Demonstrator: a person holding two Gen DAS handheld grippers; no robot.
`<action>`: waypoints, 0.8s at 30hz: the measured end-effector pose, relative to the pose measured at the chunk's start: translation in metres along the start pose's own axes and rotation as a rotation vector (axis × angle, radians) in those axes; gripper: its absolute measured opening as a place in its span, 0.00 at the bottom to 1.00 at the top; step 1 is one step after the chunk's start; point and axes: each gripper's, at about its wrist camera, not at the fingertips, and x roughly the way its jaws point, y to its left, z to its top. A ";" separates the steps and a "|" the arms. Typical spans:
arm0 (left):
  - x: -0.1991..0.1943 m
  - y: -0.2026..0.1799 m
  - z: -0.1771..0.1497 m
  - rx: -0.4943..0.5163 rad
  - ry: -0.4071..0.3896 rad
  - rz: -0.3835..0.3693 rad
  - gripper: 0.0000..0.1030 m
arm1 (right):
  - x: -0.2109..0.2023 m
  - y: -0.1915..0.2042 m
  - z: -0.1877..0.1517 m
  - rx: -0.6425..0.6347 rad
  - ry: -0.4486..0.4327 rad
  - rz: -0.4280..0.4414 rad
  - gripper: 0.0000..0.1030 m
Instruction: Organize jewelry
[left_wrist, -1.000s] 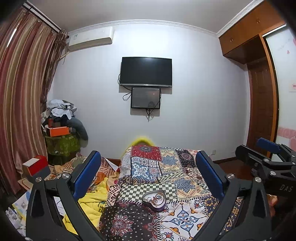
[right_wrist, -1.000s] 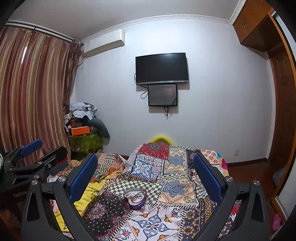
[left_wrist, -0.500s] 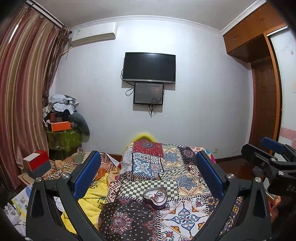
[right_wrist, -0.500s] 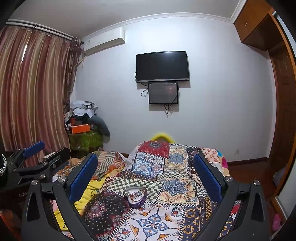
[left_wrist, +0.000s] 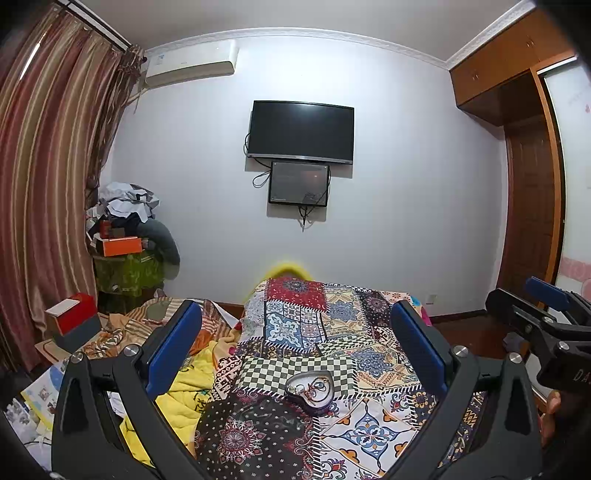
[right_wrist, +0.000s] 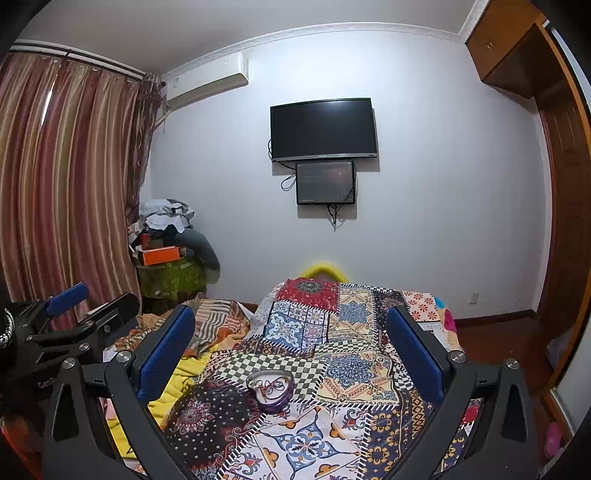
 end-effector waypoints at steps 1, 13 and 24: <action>0.000 0.000 0.000 -0.001 0.000 -0.001 1.00 | 0.000 0.000 0.000 0.000 0.000 0.001 0.99; -0.002 -0.001 0.000 0.003 -0.003 -0.004 0.99 | 0.000 0.000 0.001 -0.004 0.004 0.006 1.00; -0.003 -0.006 0.001 0.016 -0.002 -0.018 0.99 | 0.002 0.001 0.001 -0.007 0.012 0.008 0.99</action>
